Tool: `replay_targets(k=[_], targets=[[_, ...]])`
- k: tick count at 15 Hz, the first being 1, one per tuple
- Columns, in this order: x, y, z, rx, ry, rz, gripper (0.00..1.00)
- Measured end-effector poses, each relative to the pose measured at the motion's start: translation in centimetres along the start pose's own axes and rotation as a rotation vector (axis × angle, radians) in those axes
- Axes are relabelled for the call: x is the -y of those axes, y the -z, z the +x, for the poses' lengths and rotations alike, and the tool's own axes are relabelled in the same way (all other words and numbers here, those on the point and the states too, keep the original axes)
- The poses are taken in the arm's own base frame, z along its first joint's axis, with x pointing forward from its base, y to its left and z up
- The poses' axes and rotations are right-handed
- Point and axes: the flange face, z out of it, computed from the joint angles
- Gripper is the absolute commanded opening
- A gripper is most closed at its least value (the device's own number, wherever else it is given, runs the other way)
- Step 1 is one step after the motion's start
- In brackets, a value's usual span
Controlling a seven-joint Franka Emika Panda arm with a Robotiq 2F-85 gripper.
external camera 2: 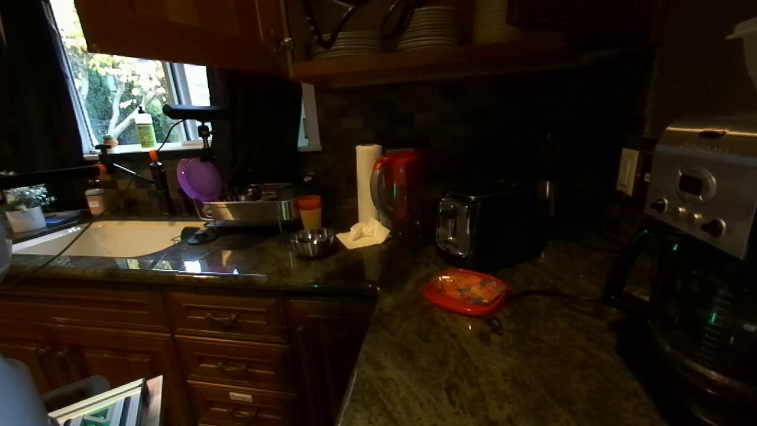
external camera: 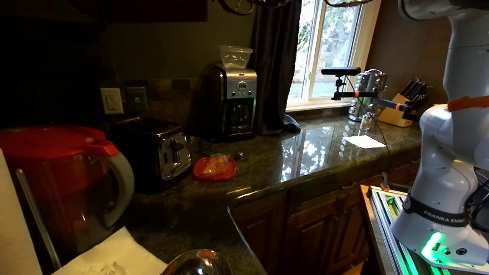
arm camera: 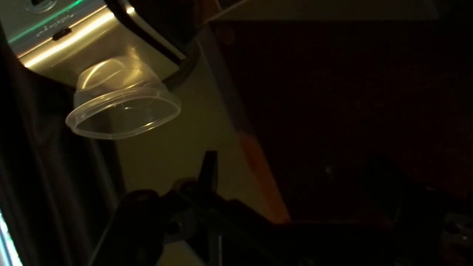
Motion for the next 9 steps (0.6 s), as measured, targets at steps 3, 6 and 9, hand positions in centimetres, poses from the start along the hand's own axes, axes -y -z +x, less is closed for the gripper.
replay_targets(k=[3,6,9], targets=[[-0.6,-2.3,1.4,-0.042,-0.037,-0.121,1.0],[-1.3,-4.6,3.0,-0.074,-0.088,-0.223,1.0],[-1.7,-7.1,4.4,-0.103,-0.136,-0.274,1.0]])
